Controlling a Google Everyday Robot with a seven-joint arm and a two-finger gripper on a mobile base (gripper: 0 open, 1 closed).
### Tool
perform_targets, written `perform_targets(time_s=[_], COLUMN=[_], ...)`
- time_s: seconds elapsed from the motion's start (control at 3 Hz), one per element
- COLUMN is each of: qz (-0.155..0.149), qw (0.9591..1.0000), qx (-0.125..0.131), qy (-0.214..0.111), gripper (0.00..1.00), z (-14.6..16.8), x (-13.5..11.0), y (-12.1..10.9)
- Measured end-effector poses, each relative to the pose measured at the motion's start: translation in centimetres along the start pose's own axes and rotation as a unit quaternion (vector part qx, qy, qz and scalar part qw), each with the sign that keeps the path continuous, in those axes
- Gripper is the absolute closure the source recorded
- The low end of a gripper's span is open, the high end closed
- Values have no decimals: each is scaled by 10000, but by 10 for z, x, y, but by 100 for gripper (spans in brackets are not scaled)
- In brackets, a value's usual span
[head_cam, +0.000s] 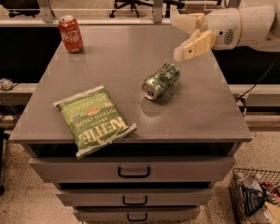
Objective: Knock green can over
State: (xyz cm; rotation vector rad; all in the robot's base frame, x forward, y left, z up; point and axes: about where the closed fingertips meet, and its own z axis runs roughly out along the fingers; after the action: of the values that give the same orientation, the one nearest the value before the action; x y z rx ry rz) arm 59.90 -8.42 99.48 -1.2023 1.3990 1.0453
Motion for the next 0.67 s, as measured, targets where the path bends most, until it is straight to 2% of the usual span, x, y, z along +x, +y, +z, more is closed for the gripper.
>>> perform_targets(time_s=[0.33, 0.67], qz=[-221, -290], qw=[9987, 9962], qx=[352, 629], qy=[302, 532], gripper=[0, 0], z=[-23, -43], x=[-2, 4], y=[-1, -5])
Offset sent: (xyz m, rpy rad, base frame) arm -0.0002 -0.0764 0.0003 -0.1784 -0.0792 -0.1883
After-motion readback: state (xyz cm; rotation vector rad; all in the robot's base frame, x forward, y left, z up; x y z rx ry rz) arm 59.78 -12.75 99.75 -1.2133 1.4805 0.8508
